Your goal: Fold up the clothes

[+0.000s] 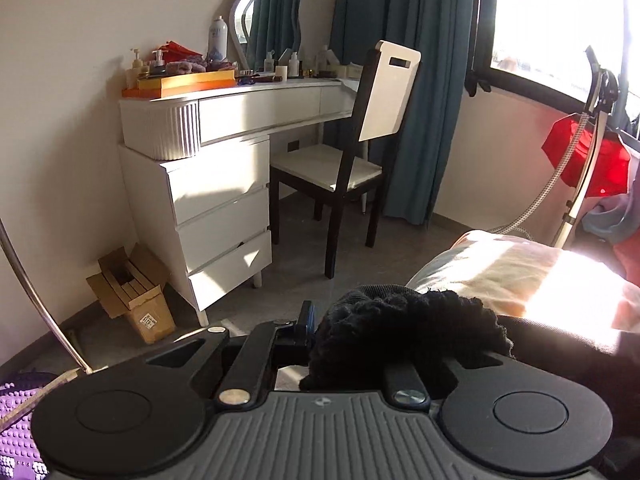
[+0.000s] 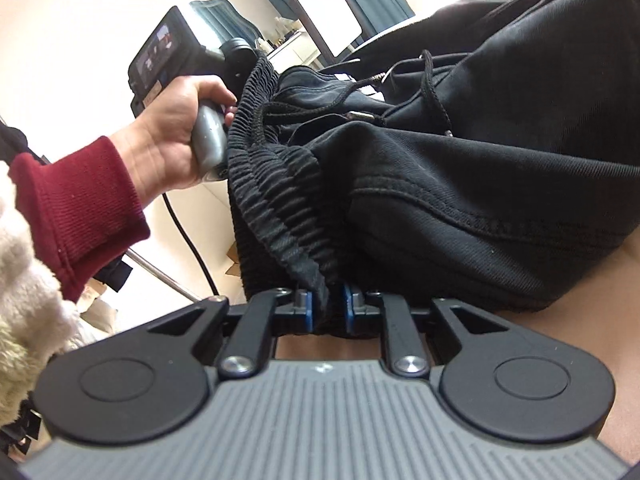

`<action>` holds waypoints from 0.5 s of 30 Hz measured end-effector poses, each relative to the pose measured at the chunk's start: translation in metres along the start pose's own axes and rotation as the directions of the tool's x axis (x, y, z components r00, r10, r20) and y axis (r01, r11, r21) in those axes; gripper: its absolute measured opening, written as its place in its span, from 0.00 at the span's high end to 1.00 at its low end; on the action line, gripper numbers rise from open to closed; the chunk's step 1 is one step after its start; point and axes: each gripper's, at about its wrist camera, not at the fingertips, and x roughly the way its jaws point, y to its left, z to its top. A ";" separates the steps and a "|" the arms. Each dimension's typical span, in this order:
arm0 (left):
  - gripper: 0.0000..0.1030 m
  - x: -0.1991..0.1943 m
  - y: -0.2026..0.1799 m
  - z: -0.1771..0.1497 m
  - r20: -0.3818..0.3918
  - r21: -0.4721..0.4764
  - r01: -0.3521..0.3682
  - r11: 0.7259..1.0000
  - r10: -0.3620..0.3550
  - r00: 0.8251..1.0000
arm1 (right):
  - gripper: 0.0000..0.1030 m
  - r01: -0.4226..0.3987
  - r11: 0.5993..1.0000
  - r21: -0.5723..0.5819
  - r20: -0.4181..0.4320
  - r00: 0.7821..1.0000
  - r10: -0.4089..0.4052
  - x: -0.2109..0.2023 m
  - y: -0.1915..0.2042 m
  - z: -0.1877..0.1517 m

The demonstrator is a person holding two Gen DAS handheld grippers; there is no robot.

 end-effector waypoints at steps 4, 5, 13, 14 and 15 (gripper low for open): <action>0.76 0.011 0.024 -0.009 -0.071 -0.092 -0.001 0.996 -0.005 0.997 | 0.66 -0.047 0.999 0.014 -0.012 0.999 0.048 -0.004 -0.003 0.005; 0.63 0.007 0.028 -0.009 -0.079 -0.093 -0.015 0.996 0.007 0.997 | 0.62 -0.053 0.999 0.005 -0.018 0.998 0.053 -0.005 -0.001 0.005; 0.16 -0.071 0.057 -0.014 -0.092 0.071 0.067 0.995 -0.061 0.994 | 0.19 -0.071 0.990 -0.122 -0.073 0.995 0.062 -0.035 0.023 -0.014; 0.13 -0.085 0.058 -0.018 -0.088 0.102 0.083 0.991 -0.074 0.993 | 0.19 -0.066 0.989 -0.136 -0.066 0.996 0.057 -0.042 0.026 -0.017; 0.10 -0.100 0.057 -0.024 -0.084 0.132 0.095 0.987 -0.084 0.993 | 0.19 -0.062 0.988 -0.144 -0.063 0.997 0.054 -0.050 0.030 -0.020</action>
